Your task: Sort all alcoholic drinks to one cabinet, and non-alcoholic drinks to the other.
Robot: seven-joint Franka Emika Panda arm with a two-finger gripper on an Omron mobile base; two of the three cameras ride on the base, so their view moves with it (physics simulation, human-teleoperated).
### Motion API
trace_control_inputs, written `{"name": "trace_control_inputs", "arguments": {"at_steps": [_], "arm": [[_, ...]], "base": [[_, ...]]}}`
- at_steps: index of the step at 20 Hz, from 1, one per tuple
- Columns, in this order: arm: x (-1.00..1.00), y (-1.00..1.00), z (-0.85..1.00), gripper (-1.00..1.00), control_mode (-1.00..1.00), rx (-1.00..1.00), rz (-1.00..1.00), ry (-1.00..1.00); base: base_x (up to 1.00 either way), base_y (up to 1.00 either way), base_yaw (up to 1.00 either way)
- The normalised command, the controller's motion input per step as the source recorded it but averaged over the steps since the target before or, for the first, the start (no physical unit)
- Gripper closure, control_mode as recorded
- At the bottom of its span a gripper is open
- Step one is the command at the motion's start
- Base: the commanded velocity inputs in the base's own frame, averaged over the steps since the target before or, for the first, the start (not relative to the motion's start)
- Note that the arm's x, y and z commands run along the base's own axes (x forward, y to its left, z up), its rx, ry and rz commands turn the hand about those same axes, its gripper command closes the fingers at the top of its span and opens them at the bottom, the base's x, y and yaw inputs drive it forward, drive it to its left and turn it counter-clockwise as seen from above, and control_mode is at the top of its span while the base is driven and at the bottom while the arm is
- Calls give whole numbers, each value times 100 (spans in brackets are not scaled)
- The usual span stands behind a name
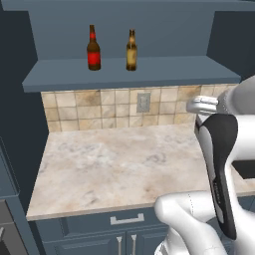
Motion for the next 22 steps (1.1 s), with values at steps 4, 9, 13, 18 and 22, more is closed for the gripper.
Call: {"name": "trace_control_inputs", "arguments": {"at_steps": [4,9,13,18,22], "arm": [[-24,0,0,100,-100,0,0,0],[-18,0,0,100,-100,0,0,0],[-10,0,0,100,100,0,0,0],[0,0,0,100,100,0,0,0],[0,0,0,100,100,0,0,0]], "base": [[0,0,0],[0,0,0],[-11,0,0],[-40,0,0],[-57,0,0]]}}
